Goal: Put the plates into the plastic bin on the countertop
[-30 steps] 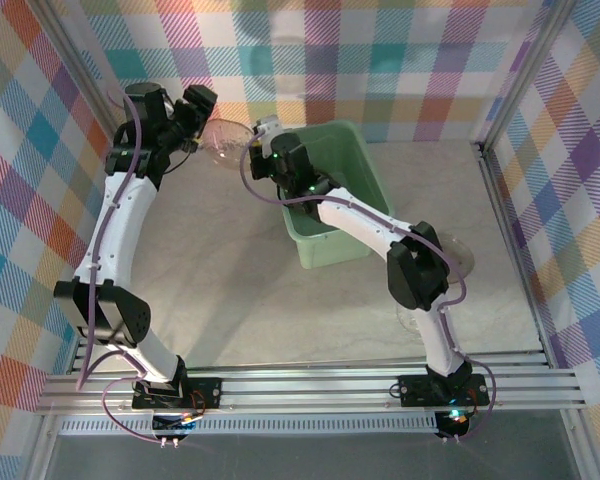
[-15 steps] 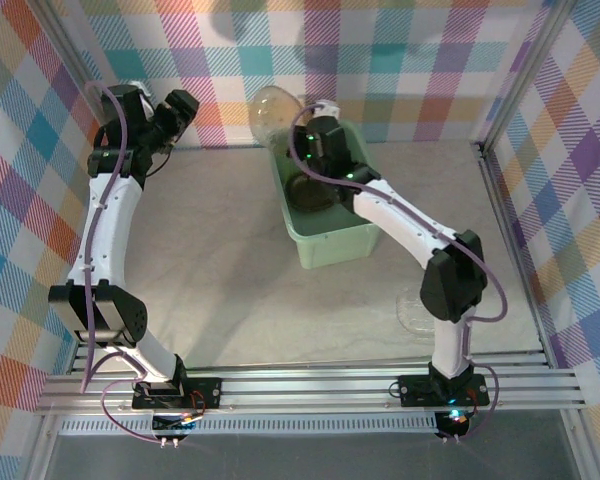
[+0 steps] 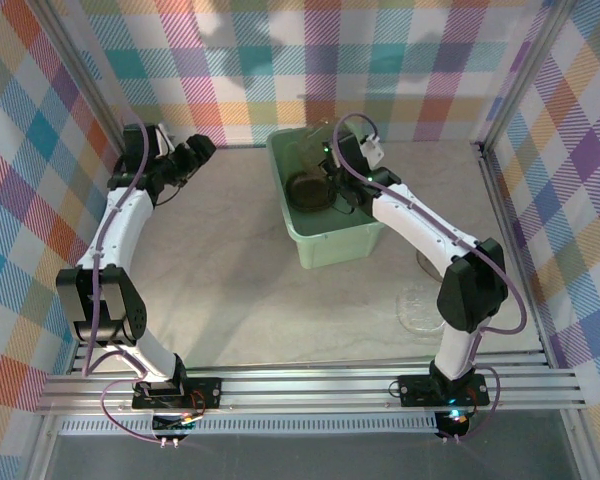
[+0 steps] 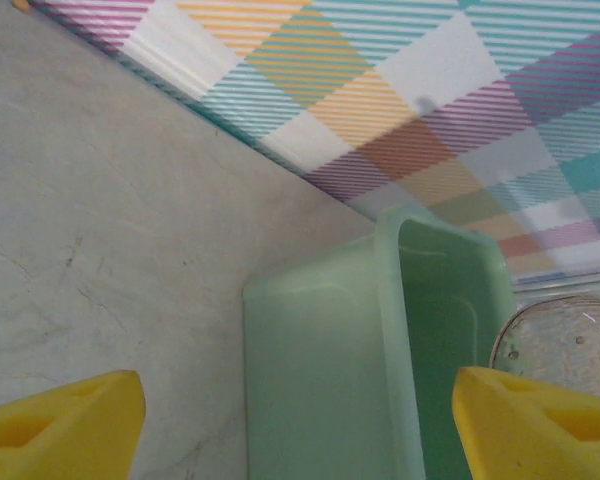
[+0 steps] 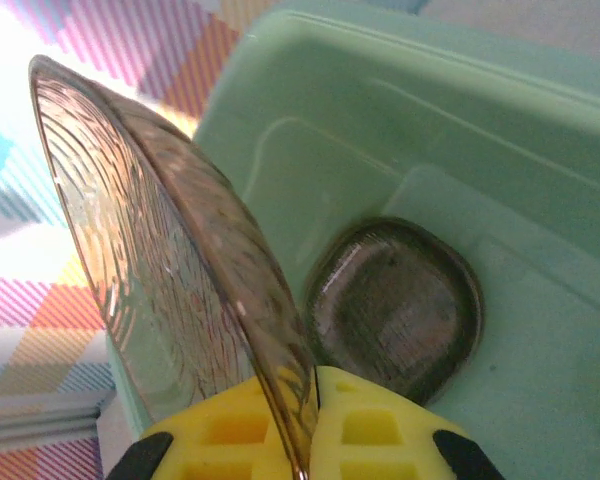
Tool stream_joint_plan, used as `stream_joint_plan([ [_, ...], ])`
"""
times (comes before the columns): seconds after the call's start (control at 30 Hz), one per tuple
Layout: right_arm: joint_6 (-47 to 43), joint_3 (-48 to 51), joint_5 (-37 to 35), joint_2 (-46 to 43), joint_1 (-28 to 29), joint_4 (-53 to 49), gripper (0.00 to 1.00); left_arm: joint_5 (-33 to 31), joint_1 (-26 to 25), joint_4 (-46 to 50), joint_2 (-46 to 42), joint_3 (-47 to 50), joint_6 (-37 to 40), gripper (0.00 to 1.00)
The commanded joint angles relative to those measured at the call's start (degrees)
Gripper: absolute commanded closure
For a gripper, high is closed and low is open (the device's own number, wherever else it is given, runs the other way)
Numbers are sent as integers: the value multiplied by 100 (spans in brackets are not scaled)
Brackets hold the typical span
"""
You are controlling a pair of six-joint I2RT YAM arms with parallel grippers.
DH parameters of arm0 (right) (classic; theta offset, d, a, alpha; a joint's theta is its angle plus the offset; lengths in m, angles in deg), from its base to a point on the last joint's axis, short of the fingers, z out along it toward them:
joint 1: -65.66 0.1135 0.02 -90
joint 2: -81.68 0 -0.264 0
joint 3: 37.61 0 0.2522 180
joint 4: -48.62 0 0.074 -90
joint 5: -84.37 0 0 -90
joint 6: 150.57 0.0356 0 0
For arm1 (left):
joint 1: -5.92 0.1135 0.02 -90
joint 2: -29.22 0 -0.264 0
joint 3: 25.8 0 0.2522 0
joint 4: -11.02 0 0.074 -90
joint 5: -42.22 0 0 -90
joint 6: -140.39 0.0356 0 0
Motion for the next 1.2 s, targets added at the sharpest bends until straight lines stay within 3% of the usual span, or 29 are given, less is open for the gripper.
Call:
stream_joint_plan([
  [0.0,1230,123,-78,178,-71,-293,100,217,63,-447,52,192,179,20],
  [0.23,1834,-241,229,723,-90,-705,100,258,71,-237,158,264,318,20],
  [0.33,2024,-129,167,862,-127,-363,100,230,71,-273,175,350,310,20],
  [0.57,2083,-901,456,1569,-180,-640,100,101,69,-169,308,266,316,20],
  [1.17,2454,-1779,1031,2772,-262,-797,100,-182,66,376,548,-58,358,20],
])
